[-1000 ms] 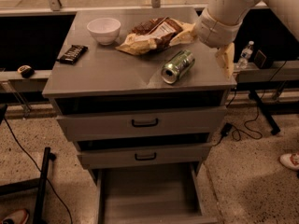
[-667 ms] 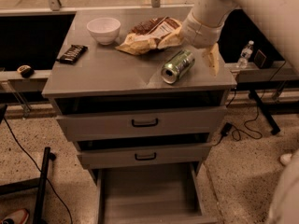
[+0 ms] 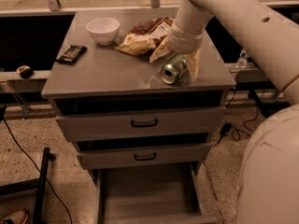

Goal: Place green can into bottom drawer

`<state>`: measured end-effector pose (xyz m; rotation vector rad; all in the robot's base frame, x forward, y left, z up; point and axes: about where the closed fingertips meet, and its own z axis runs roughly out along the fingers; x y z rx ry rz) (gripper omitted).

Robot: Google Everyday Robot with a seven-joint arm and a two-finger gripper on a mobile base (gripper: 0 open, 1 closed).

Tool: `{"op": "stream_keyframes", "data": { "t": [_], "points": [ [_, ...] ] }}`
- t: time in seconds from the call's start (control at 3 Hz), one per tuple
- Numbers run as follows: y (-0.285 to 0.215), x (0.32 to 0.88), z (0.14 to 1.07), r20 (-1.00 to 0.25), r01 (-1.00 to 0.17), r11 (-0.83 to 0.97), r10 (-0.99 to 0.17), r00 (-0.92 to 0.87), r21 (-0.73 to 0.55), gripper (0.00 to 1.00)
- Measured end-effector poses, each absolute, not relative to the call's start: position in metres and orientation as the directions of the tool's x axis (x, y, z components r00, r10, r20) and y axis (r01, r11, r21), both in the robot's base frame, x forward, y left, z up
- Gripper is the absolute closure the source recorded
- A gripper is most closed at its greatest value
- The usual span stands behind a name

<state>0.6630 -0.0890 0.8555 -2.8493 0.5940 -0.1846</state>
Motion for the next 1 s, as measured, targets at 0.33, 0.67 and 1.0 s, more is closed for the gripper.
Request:
{"op": "stream_keyframes", "data": {
  "t": [0.33,0.67,1.0],
  "points": [
    [-0.087,0.658,0.841,0.074,-0.376,-0.902,-0.399,0.914,-0.211,0.42],
    [-0.087,0.658,0.845,0.074,-0.376,-0.902,-0.398,0.914,-0.210,0.66],
    [-0.101,0.638,0.875,0.057,-0.395,-0.860,-0.435,0.899,-0.322,0.89]
  ]
}}
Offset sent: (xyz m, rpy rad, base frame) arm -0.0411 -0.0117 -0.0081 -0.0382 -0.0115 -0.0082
